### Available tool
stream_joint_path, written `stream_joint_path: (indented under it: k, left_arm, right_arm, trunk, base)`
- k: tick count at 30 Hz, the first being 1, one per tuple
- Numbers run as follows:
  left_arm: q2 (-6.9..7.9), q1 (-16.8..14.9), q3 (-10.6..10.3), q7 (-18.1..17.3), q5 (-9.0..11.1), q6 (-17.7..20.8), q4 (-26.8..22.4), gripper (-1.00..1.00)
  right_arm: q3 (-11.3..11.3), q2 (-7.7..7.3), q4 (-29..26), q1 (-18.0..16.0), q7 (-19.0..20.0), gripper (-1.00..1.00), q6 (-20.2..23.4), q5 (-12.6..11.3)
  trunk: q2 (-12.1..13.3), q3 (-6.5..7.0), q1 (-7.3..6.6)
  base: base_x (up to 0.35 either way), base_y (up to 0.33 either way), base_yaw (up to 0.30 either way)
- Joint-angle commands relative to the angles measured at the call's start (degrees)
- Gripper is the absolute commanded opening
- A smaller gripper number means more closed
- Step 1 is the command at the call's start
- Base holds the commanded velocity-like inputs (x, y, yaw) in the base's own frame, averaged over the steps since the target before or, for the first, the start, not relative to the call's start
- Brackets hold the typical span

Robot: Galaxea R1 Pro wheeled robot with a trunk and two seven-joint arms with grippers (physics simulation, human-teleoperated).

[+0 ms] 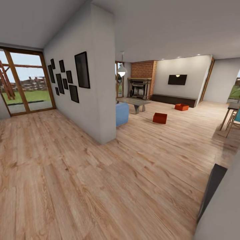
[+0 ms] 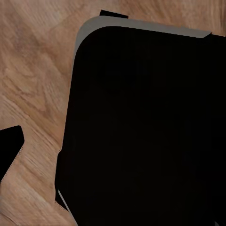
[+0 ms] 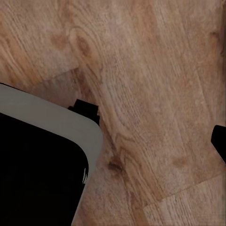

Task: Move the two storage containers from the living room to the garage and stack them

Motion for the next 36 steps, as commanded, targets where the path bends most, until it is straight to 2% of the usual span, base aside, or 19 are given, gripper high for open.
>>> stream_joint_path:
  k: [1, 31, 36]
  left_arm:
    - [0.00, 0.0, 0.0, 0.1, 0.3, 0.0, 0.0, 1.00]
    - [0.00, 0.0, 0.0, 0.1, 0.3, 0.0, 0.0, 1.00]
    - [0.00, 0.0, 0.0, 0.1, 0.3, 0.0, 0.0, 1.00]
  right_arm:
    - [0.5, 0.02, 0.2, -0.1, 0.2, 1.00, -0.4, -0.6]
    - [0.5, 0.11, 0.1, -0.1, 0.2, 1.00, -0.4, -0.6]
    - [0.4, 0.20, 0.1, -0.1, 0.2, 1.00, -0.4, -0.6]
  trunk:
    - [0.0, -0.05, 0.03]
    - [0.0, -0.05, 0.03]
    - [0.0, -0.05, 0.03]
  base:
    - [0.321, 0.000, 0.000]
    - [0.321, 0.000, 0.000]
    - [0.322, 0.000, -0.125]
